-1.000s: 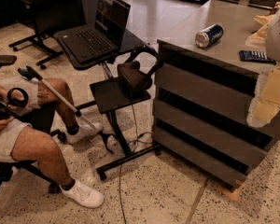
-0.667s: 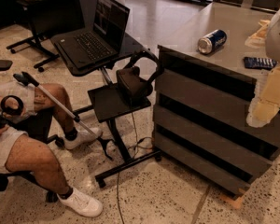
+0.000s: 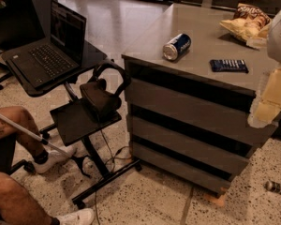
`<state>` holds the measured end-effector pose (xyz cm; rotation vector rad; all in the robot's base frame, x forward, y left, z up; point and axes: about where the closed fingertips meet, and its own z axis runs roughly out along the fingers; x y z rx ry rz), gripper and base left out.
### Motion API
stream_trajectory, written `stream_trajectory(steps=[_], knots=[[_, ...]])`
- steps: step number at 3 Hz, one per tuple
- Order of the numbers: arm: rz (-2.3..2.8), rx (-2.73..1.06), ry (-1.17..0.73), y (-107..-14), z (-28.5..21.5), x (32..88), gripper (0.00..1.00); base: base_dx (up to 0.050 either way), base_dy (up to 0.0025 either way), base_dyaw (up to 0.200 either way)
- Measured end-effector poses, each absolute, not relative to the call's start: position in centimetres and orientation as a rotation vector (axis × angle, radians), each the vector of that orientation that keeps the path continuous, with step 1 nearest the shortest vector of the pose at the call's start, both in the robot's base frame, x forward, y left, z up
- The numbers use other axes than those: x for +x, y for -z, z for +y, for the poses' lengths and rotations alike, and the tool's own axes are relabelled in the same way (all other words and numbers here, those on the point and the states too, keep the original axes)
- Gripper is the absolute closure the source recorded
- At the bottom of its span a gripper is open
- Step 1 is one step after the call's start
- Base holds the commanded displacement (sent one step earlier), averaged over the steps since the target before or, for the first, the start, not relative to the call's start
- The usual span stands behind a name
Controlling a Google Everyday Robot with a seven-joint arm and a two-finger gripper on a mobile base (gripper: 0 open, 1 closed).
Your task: Place pepsi can upright
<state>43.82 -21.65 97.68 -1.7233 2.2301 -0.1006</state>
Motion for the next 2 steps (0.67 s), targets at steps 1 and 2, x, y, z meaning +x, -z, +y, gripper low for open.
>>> stream_trajectory(steps=[1,2], knots=[[2.23,-1.723,0.101,-97.68,-21.65,43.82,0.0,0.048,0.0,0.0],[2.23,-1.723,0.101,-97.68,-21.65,43.82,0.0,0.048,-0.00002,0.0]])
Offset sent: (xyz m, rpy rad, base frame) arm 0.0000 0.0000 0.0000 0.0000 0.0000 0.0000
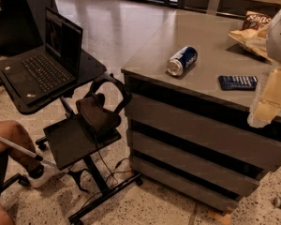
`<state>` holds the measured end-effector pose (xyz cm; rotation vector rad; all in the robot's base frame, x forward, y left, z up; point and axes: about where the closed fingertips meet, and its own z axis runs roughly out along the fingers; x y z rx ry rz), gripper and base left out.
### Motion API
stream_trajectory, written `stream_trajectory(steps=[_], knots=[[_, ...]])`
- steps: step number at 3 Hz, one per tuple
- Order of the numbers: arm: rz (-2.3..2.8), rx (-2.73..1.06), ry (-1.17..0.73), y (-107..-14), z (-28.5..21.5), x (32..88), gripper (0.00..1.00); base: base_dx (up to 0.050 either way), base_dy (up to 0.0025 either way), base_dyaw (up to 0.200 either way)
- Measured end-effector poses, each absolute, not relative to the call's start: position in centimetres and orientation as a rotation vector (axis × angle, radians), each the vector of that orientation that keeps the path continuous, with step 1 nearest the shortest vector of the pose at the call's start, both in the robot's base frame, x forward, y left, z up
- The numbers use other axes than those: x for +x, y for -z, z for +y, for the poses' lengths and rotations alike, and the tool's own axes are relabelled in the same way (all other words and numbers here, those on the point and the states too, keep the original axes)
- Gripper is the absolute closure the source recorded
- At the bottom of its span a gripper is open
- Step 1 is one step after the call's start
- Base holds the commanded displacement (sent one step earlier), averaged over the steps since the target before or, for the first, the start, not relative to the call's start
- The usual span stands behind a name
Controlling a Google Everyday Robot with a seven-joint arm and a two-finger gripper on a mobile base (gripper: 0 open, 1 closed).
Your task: Place pepsi can upright
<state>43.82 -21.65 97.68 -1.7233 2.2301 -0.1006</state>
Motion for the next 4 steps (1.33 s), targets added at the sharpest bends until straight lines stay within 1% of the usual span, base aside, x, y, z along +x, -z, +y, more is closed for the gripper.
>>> stream_trajectory(steps=[1,2,3,4], knots=[[2.23,-1.723,0.101,-97.68,-21.65,43.82,0.0,0.0,0.00002,-0.196],[2.23,-1.723,0.101,-97.68,-21.65,43.82,0.0,0.05,0.00002,0.0],[2.23,-1.723,0.101,-97.68,-21.65,43.82,0.0,0.03,-0.00241,-0.158],[2.23,-1.723,0.101,-97.68,-21.65,43.82,0.0,0.039,-0.00241,-0.124]])
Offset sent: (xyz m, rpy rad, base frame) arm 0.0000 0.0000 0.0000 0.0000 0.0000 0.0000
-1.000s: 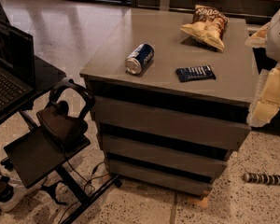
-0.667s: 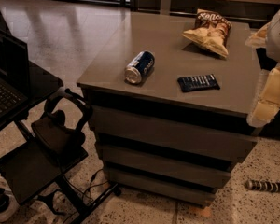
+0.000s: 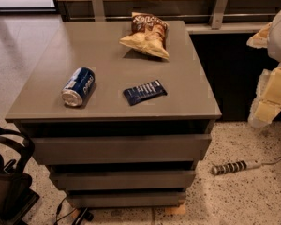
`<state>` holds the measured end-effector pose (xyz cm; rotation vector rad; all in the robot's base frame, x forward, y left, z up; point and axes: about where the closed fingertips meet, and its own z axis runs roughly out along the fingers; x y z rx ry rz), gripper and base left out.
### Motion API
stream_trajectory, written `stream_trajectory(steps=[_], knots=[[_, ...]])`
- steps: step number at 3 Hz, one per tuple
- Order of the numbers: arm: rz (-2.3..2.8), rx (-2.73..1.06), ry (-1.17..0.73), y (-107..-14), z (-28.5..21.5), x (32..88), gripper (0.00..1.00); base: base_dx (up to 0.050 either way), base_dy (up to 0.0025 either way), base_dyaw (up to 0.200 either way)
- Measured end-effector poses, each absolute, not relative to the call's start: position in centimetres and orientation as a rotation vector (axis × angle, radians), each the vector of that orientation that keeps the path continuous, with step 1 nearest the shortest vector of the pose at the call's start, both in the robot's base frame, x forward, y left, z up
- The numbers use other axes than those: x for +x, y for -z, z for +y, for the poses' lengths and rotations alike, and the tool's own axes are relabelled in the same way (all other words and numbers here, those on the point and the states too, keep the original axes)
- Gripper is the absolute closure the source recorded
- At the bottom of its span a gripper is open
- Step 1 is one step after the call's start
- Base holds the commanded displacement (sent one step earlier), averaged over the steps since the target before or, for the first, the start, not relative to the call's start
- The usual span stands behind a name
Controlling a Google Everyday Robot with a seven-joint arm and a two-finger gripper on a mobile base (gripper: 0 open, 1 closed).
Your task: Place pepsi can upright
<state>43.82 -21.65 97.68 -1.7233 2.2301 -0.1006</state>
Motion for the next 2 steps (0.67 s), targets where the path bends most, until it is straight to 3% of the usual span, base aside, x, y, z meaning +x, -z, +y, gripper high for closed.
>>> stream_trajectory(steps=[2], knots=[[2.229,-1.723,0.102,-97.72,-21.64,43.82,0.0,0.043,0.00001,0.0]])
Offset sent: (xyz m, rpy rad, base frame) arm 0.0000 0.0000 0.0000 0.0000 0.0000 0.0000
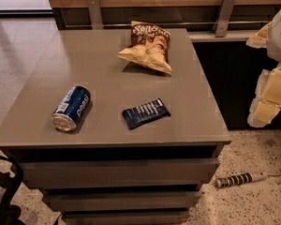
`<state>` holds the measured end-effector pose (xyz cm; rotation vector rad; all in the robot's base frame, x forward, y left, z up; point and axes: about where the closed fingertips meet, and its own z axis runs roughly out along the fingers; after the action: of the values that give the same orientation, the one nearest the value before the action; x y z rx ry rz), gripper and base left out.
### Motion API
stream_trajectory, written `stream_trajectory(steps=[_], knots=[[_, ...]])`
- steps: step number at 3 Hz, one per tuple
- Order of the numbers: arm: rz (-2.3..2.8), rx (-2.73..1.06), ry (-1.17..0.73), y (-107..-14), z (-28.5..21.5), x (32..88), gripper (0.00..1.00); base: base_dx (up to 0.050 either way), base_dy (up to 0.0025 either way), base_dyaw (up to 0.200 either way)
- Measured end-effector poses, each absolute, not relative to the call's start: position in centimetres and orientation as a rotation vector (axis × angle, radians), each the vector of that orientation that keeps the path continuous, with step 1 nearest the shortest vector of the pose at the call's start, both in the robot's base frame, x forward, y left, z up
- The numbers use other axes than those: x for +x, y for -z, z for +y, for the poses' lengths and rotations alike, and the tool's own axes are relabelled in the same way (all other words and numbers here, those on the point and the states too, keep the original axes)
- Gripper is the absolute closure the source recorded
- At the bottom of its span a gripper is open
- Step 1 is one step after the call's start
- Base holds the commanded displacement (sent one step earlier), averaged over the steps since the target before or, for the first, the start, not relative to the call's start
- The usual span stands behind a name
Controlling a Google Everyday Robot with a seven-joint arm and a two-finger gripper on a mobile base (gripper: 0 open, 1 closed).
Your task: Place pepsi can upright
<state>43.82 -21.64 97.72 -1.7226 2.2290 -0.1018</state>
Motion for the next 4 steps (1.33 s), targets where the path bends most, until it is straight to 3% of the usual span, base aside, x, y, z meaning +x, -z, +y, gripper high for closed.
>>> stream_trajectory(steps=[2,3,4], knots=[[2.229,-1.722,0.102,-97.72,-21.64,43.82,0.0,0.043,0.0,0.0],[2.229,-1.722,0.102,-97.72,-21.64,43.82,0.0,-0.048,0.00005,0.0],[2.228,-1.722,0.102,-97.74,-21.64,43.83,0.0,0.0,0.00005,0.185]])
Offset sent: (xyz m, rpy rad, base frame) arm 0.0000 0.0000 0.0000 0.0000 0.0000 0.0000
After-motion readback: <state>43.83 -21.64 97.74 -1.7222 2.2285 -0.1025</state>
